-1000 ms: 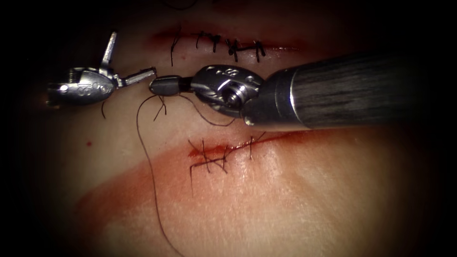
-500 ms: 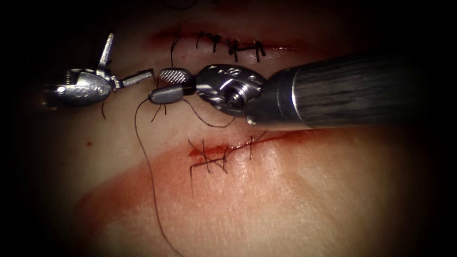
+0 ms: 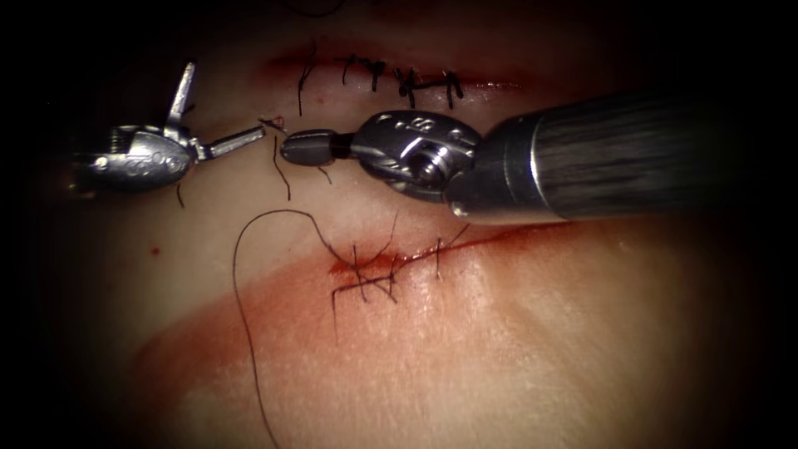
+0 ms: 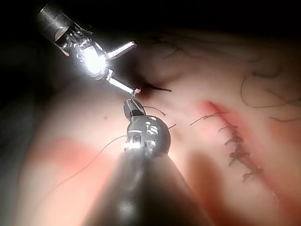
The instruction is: Wound Closure
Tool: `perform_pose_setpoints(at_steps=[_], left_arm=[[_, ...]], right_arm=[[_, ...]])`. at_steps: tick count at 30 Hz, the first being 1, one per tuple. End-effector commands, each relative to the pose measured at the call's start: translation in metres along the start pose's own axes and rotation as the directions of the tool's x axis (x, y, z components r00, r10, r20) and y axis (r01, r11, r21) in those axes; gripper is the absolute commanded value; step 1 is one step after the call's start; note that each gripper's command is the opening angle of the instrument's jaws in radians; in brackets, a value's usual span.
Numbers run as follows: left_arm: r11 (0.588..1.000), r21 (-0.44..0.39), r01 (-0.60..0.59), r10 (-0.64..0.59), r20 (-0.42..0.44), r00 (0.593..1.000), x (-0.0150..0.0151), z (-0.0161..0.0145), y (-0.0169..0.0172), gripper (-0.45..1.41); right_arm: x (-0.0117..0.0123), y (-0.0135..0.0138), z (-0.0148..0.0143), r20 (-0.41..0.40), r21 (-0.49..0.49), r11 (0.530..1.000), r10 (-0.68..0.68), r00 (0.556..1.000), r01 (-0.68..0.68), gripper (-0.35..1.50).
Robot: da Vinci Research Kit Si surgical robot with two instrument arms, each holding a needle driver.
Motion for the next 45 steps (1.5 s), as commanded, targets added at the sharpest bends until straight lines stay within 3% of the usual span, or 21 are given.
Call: perform_pose_setpoints(at_steps=[1, 7, 12, 14, 16, 18, 19, 22, 26, 31, 32, 33, 34, 36, 41, 45], left_arm=[[1.000, 0.000, -0.004, 0.004, -0.004, 1.000, -0.0004, 0.0000, 0.0007, 1.04], [1.000, -0.005, -0.008, 0.008, -0.011, 1.000, -0.0015, -0.0018, 0.0004, 1.04], [1.000, -0.007, -0.007, 0.007, -0.008, 1.000, -0.0018, -0.0024, 0.0001, 1.04], [1.000, -0.006, -0.007, 0.007, -0.005, 1.000, -0.0018, -0.0025, 0.0001, 1.04], [1.000, -0.005, -0.009, 0.009, -0.005, 1.000, -0.0018, -0.0026, 0.0001, 1.04], [1.000, -0.005, -0.009, 0.009, -0.005, 1.000, -0.0018, -0.0027, 0.0002, 1.04], [1.000, -0.004, -0.012, 0.011, -0.005, 1.000, -0.0019, -0.0028, 0.0004, 1.04], [1.000, -0.001, -0.014, 0.014, -0.002, 1.000, -0.0019, -0.0030, 0.0006, 1.04], [1.000, 0.002, -0.018, 0.018, -0.002, 1.000, -0.0019, -0.0030, 0.0011, 1.03], [1.000, 0.005, -0.022, 0.022, 0.000, 1.000, -0.0019, -0.0031, 0.0015, 1.03], [1.000, 0.006, -0.023, 0.023, 0.000, 1.000, -0.0019, -0.0032, 0.0016, 1.03], [1.000, 0.006, -0.030, 0.030, -0.001, 1.000, -0.0020, -0.0033, 0.0017, 1.03], [1.000, 0.006, -0.030, 0.030, -0.001, 1.000, -0.0020, -0.0033, 0.0017, 1.03], [0.999, 0.006, -0.032, 0.032, -0.002, 0.999, -0.0020, -0.0035, 0.0018, 1.03], [1.000, 0.007, -0.028, 0.028, -0.003, 1.000, -0.0021, -0.0037, 0.0020, 1.03], [1.000, 0.011, -0.025, 0.025, -0.005, 1.000, -0.0022, -0.0042, 0.0022, 1.03]], right_arm=[[-0.0004, 0.0005, -0.0004, -0.003, -0.007, 1.000, 0.003, 1.000, -0.003, -0.35], [-0.0021, 0.0013, -0.0044, 0.009, -0.028, 1.000, -0.012, 1.000, 0.012, -0.35], [-0.0061, 0.0023, -0.0102, 0.079, -0.074, 0.997, -0.030, 0.996, 0.036, -0.35], [-0.0069, 0.0026, -0.0113, 0.096, -0.084, 0.996, -0.033, 0.995, 0.041, -0.35], [-0.0105, 0.0043, -0.0167, 0.200, -0.161, 0.984, -0.042, 0.979, 0.075, -0.35], [-0.0128, 0.0053, -0.0199, 0.243, -0.200, 0.977, -0.022, 0.970, 0.073, -0.35], [-0.0166, 0.0065, -0.0244, 0.298, -0.235, 0.970, 0.014, 0.955, 0.059, -0.35], [-0.0205, 0.0073, -0.0285, 0.327, -0.282, 0.958, 0.044, 0.944, 0.053, -0.35], [-0.0256, 0.0088, -0.0329, 0.380, -0.353, 0.932, 0.062, 0.923, 0.083, -0.35], [-0.0288, 0.0106, -0.0338, 0.409, -0.416, 0.904, 0.086, 0.909, 0.101, -0.35], [-0.0297, 0.0108, -0.0331, 0.444, -0.418, 0.898, 0.070, 0.893, 0.137, 0.05], [-0.0302, 0.0106, -0.0323, 0.461, -0.411, 0.896, 0.047, 0.886, 0.166, 0.67], [-0.0302, 0.0106, -0.0323, 0.461, -0.411, 0.896, 0.047, 0.886, 0.166, 0.67], [-0.0307, 0.0098, -0.0308, 0.487, -0.391, 0.891, -0.010, 0.873, 0.229, 1.21], [-0.0308, 0.0066, -0.0271, 0.581, -0.333, 0.873, -0.107, 0.807, 0.356, 1.43], [-0.0307, 0.0044, -0.0262, 0.610, -0.297, 0.859, -0.166, 0.775, 0.418, 1.46]])
